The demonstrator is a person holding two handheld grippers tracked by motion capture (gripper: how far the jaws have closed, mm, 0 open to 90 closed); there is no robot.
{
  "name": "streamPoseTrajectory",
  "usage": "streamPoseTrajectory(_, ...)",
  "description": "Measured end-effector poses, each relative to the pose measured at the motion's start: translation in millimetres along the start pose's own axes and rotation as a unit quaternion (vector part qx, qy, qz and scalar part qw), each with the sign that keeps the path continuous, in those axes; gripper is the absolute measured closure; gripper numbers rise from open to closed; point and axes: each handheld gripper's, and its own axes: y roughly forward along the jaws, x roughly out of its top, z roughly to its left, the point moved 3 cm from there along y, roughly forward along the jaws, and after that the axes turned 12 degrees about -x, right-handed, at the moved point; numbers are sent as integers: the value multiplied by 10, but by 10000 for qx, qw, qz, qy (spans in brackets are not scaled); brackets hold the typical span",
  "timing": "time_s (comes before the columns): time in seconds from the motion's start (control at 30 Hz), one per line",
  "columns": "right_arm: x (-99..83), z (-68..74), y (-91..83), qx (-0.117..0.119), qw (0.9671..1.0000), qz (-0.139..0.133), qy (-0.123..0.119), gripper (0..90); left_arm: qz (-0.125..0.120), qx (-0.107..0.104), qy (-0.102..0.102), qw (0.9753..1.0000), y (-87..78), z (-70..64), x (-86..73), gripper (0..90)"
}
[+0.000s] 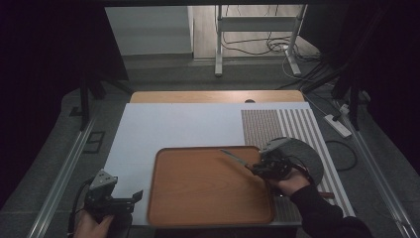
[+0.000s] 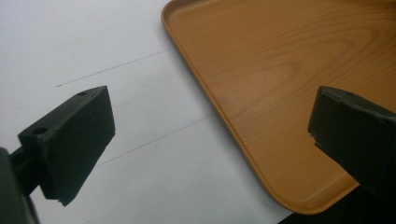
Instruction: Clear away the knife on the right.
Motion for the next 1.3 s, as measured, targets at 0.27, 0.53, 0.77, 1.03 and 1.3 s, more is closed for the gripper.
streamPoseTrajectory(0.27,-46,238,32,204,9995,115,-194,769,5,3,2,10000,2,-2,1,15)
streamPoseTrajectory(0.53,-93,355,106,220,9987,320,-334,768,10,5,11,10000,3,-4,1,15)
streamPoseTrajectory(0.77,-154,356,213,329,9961,720,-401,728,12,0,16,10000,4,-5,0,15)
streamPoseTrajectory(1.03,42,309,85,389,9974,431,-423,785,37,-21,18,10000,10,-2,3,16)
streamPoseTrajectory(1.3,255,611,392,629,9873,748,-1249,896,25,-42,17,10000,4,2,-3,16)
